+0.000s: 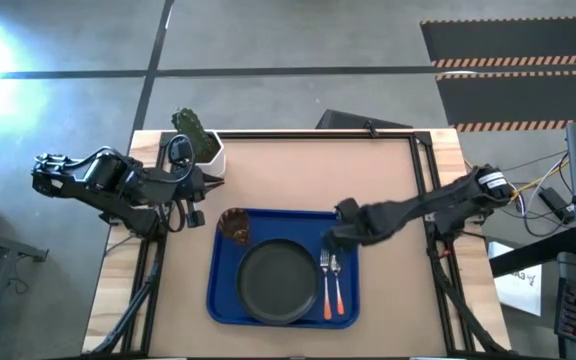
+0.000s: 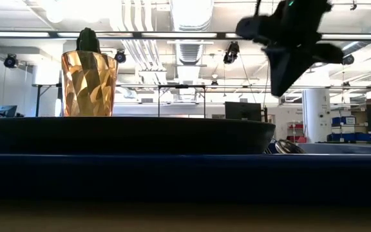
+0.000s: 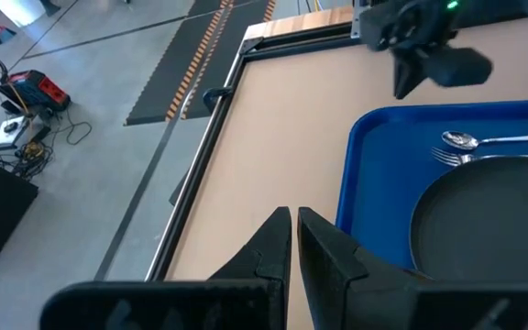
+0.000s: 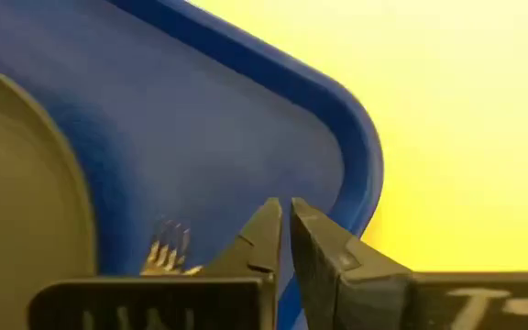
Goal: Pick and place plate/cup/fork/spoon on tray
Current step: Adjust the blue serving tray
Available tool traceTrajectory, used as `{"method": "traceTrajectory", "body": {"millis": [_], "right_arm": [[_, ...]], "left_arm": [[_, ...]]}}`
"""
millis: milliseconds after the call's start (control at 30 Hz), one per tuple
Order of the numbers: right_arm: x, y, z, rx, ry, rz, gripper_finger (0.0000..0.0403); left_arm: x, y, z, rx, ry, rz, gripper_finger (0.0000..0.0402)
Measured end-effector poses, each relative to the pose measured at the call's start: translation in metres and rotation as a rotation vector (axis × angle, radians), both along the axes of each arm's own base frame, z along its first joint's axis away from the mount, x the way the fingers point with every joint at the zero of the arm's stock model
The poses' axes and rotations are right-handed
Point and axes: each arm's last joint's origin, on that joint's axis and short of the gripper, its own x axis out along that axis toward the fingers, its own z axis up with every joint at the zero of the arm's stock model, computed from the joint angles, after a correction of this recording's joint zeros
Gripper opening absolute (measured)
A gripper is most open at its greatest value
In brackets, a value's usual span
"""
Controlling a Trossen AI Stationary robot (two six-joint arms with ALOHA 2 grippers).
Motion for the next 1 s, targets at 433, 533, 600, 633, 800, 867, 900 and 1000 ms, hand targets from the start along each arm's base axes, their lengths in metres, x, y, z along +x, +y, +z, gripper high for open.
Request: {"method": "traceTrajectory", "body": {"millis": [433, 533, 600, 633, 800, 867, 900, 1000], "right_arm": [[0.041, -0.049, -0.053, 0.172, 0.048, 0.202, 0.0008], [0.042, -0.053, -0.069, 0.214, 0.099, 0.222, 0.0008], [0.041, -0.055, -0.078, 0.224, 0.13, 0.229, 0.0008], [0.039, -0.055, -0.081, 0.228, 0.141, 0.226, 0.0008], [0.032, -0.057, -0.091, 0.243, 0.163, 0.22, 0.0008], [0.029, -0.057, -0.093, 0.242, 0.175, 0.219, 0.0008], [0.027, -0.057, -0.095, 0.241, 0.18, 0.218, 0.0008], [0.024, -0.057, -0.097, 0.24, 0.201, 0.224, 0.0008]], "left_arm": [[0.0, 0.0, 0.0, 0.0, 0.0, 0.0, 0.0006], [0.0, 0.0, 0.0, 0.0, 0.0, 0.0, 0.0006], [0.0, 0.0, 0.0, 0.0, 0.0, 0.0, 0.0006], [0.0, 0.0, 0.0, 0.0, 0.0, 0.0, 0.0006], [0.0, 0.0, 0.0, 0.0, 0.0, -0.001, 0.0006], [0.0, 0.0, 0.0, 0.0, 0.0, -0.001, 0.0006], [0.0, 0.0, 0.0, 0.0, 0.0, -0.001, 0.0006], [0.0, 0.0, 0.0, 0.0, 0.0, -0.001, 0.0006]]}}
